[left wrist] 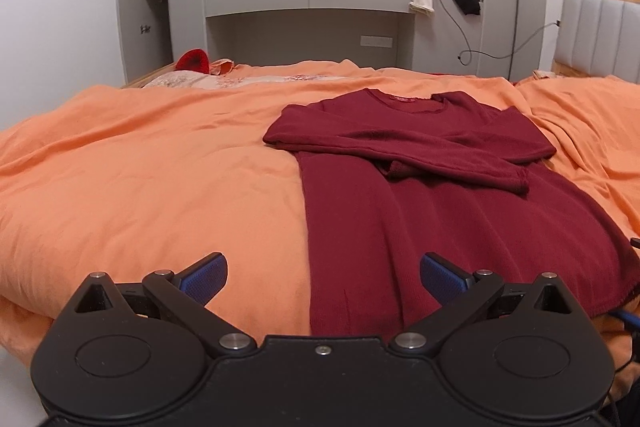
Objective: Fold small clothes
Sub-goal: 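Grasp the sweater hem with both grippers and lift it toward the collar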
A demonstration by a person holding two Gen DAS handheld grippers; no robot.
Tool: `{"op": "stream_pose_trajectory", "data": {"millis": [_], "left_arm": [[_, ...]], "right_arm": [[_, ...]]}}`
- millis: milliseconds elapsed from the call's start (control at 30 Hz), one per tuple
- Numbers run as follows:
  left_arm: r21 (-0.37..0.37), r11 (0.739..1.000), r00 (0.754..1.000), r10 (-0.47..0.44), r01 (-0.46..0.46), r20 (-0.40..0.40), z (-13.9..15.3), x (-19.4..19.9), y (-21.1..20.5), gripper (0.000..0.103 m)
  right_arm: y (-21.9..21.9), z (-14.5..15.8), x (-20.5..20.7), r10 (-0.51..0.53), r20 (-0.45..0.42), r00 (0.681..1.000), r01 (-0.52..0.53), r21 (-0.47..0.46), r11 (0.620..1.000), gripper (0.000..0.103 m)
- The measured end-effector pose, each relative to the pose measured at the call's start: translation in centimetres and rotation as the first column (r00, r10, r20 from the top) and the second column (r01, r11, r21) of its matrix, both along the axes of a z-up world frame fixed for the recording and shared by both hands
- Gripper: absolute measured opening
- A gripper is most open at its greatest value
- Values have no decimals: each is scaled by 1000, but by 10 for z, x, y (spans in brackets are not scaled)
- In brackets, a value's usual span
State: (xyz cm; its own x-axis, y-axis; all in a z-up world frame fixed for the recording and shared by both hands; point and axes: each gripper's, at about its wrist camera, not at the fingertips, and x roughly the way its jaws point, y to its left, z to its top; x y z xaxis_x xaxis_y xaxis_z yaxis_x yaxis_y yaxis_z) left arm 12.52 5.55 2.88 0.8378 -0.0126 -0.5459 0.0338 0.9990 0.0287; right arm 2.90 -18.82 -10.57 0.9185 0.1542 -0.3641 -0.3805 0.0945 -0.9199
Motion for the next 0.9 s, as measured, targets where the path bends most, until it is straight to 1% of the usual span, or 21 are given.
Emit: {"op": "stream_pose_trajectory", "data": {"millis": [33,67,133,167,267,300,367,400,467,500,533,600,633,700,767,833,900], "left_arm": [[7,1000,1000,-5,5,4,0,-1,-1,102],[13,1000,1000,-10,10,10,-1,-3,-3,102],[18,1000,1000,-23,23,19,-2,-6,-5,102],[17,999,999,-32,32,25,-2,-7,-6,102],[21,997,997,-70,69,41,-6,-12,-10,102],[22,996,995,-92,91,48,-7,-14,-11,102],[24,991,989,-133,132,59,-10,-17,-14,102],[28,987,985,-157,156,64,-11,-19,-16,102],[45,978,975,-208,205,71,-15,-22,-22,102],[61,971,970,-234,230,70,-18,-22,-27,102],[81,965,965,-256,251,64,-21,-23,-32,102],[132,949,955,-293,286,37,-29,-22,-44,103],[161,941,952,-305,297,24,-33,-21,-51,103],[211,931,952,-307,299,9,-40,-19,-64,103],[251,926,956,-293,282,3,-46,-13,-75,102],[257,926,958,-287,275,9,-50,-6,-82,102],[265,928,962,-273,260,14,-54,1,-87,102]], "right_arm": [[1,-2,0,10,-1,1000,-10,-14,1000,61],[2,-5,0,21,-5,1000,-21,-30,999,57],[2,-11,-2,42,-10,999,-43,-61,997,38],[2,-13,-3,49,-11,999,-50,-75,996,33],[-1,-12,0,39,-18,999,-40,-58,998,15],[-2,-10,0,28,-14,1000,-28,-43,999,6],[-8,2,3,2,-18,1000,-2,19,1000,6],[-9,9,4,-10,-29,1000,12,66,998,6],[-15,29,10,-44,-51,998,53,200,978,6],[-18,38,13,-60,-65,996,75,264,962,5],[-22,49,17,-76,-83,994,100,337,936,5],[-30,72,28,-102,-125,987,150,488,860,5],[-35,83,34,-109,-144,984,171,553,815,5],[-44,101,42,-115,-172,978,201,651,732,5],[-52,117,49,-111,-201,973,224,719,658,5],[-59,128,55,-105,-224,969,241,762,601,5],[-65,136,57,-99,-232,968,246,785,569,5]]}}
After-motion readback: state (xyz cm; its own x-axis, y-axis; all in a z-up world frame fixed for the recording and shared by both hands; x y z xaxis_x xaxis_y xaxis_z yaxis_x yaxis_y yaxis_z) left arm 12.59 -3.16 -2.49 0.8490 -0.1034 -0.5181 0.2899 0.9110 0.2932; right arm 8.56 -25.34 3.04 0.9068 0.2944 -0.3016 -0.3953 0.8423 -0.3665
